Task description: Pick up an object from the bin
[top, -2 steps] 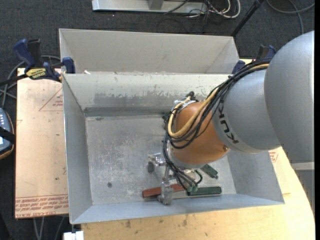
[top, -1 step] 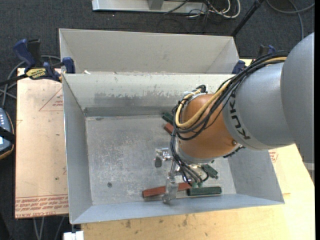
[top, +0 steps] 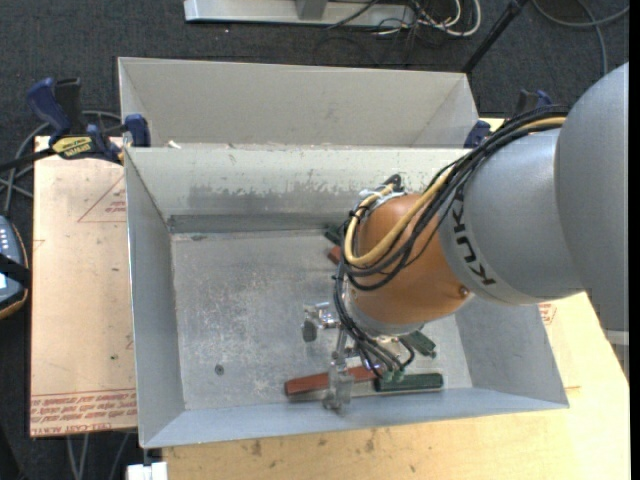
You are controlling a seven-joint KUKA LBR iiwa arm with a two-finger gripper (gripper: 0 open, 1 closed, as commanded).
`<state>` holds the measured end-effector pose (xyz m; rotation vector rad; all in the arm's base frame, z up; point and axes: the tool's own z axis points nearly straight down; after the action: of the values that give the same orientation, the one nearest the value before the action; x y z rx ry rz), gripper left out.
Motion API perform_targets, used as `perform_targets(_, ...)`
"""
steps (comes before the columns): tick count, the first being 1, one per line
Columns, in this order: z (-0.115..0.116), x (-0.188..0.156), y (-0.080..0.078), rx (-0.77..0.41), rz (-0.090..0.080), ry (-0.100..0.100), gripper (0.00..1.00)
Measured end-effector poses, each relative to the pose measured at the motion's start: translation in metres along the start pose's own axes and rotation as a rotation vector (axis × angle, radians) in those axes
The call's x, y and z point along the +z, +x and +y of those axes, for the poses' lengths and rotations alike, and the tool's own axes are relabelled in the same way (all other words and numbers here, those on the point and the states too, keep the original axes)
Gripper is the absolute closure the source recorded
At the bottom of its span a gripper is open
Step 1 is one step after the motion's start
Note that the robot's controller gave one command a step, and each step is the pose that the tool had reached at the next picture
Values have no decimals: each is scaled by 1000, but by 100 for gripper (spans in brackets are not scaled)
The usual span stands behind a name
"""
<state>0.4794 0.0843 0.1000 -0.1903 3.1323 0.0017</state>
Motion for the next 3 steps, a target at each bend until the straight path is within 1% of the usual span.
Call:
perform_targets(1,-10,28,-4,173,-9,-1,0)
perform_targets(2,-11,27,-6,175,-6,-1,0)
perform_targets(3,-10,28,-4,175,2,0,100)
